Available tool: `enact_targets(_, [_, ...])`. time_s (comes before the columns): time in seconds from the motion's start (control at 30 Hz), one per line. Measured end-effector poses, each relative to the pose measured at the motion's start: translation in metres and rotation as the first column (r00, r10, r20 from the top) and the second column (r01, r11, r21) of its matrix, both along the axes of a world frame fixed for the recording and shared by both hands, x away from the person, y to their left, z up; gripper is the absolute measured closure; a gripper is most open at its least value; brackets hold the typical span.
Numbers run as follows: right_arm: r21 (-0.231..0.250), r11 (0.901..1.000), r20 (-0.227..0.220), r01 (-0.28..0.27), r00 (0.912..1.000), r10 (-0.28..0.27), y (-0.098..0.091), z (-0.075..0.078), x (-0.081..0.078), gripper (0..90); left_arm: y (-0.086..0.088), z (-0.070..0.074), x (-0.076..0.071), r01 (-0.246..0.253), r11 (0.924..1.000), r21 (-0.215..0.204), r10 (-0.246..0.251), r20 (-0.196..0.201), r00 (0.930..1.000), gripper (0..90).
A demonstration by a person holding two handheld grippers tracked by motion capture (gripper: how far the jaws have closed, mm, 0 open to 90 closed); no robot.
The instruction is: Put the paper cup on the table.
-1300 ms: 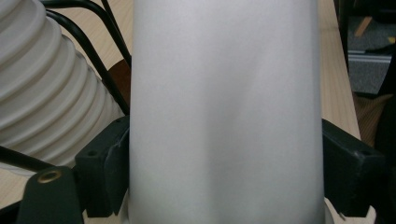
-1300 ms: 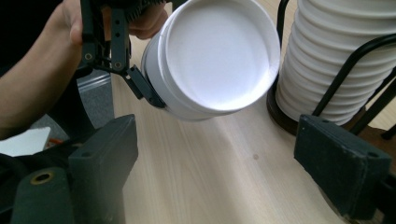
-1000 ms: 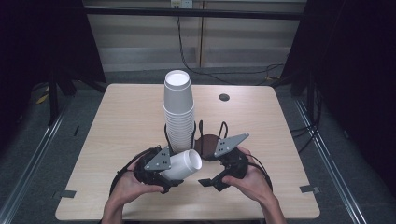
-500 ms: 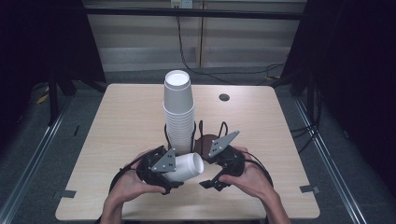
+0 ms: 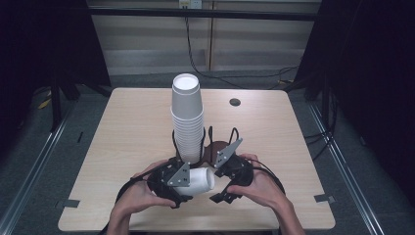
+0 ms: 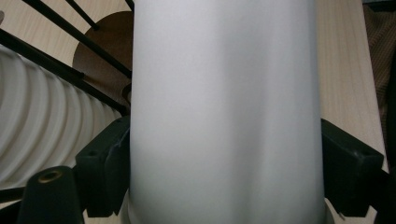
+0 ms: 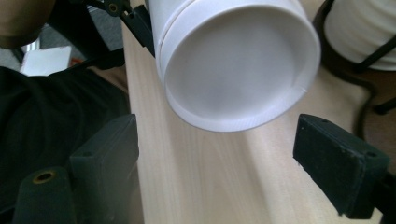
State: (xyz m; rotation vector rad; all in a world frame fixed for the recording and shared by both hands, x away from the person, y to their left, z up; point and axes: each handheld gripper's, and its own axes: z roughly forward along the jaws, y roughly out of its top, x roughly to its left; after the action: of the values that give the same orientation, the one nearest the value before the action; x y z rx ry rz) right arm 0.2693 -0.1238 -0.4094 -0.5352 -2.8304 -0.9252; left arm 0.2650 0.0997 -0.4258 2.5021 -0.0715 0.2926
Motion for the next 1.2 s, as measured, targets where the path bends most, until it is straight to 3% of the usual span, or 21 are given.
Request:
enact_targets(0.13, [-0.03,0.9995,-0.013,-0.01,0.9999,0.009,0.005,-0.003,0.003,14.2,-0.002,-0.001,-0.001,0.009,0.9999,0.012,-0.009,-0.001,1.0,16.9])
enact_targets(0.17, [-0.037,0.9992,-0.011,-0.013,0.9999,0.012,0.006,-0.003,0.004,14.1,-0.003,0.0,0.0,0.029,0.9984,0.048,-0.03,0.011,0.9995,17.0])
enact_targets(0.27, [-0.056,0.9984,-0.019,-0.01,0.9998,0.009,0.009,-0.003,0.006,14.1,-0.006,-0.002,-0.002,0.027,0.9986,0.045,-0.027,0.005,0.9996,17.0])
enact_targets(0.5, [-0.058,0.9978,-0.04,-0.032,0.9988,0.03,0.015,-0.003,0.011,15.3,-0.013,-0.003,-0.005,0.042,0.9959,0.08,-0.043,0.006,0.9991,17.0])
enact_targets(0.57, [-0.061,0.9973,-0.06,-0.041,0.9975,0.037,0.019,-0.003,0.012,16.0,-0.016,0.0,-0.005,0.064,0.9926,0.103,-0.067,0.019,0.9976,17.0])
enact_targets(0.77, [-0.069,0.9949,-0.079,-0.073,0.9946,0.067,0.023,-0.005,0.015,17.3,-0.021,0.0,-0.008,0.066,0.9924,0.104,-0.068,0.02,0.9975,17.0])
enact_targets(0.8, [-0.067,0.995,-0.077,-0.074,0.9947,0.068,0.023,-0.005,0.015,17.6,-0.022,0.0,-0.007,0.081,0.989,0.124,-0.085,0.028,0.996,17.0])
enact_targets(0.93, [-0.068,0.9941,-0.078,-0.085,0.9938,0.08,0.025,-0.003,0.014,20.3,-0.023,-0.001,-0.011,0.067,0.9935,0.091,-0.069,0.013,0.9975,17.0])
enact_targets(1.2, [-0.071,0.9933,-0.096,-0.091,0.9918,0.084,0.027,-0.004,0.012,20.3,-0.025,-0.001,-0.013,0.082,0.9913,0.102,-0.085,0.02,0.9962,17.0])
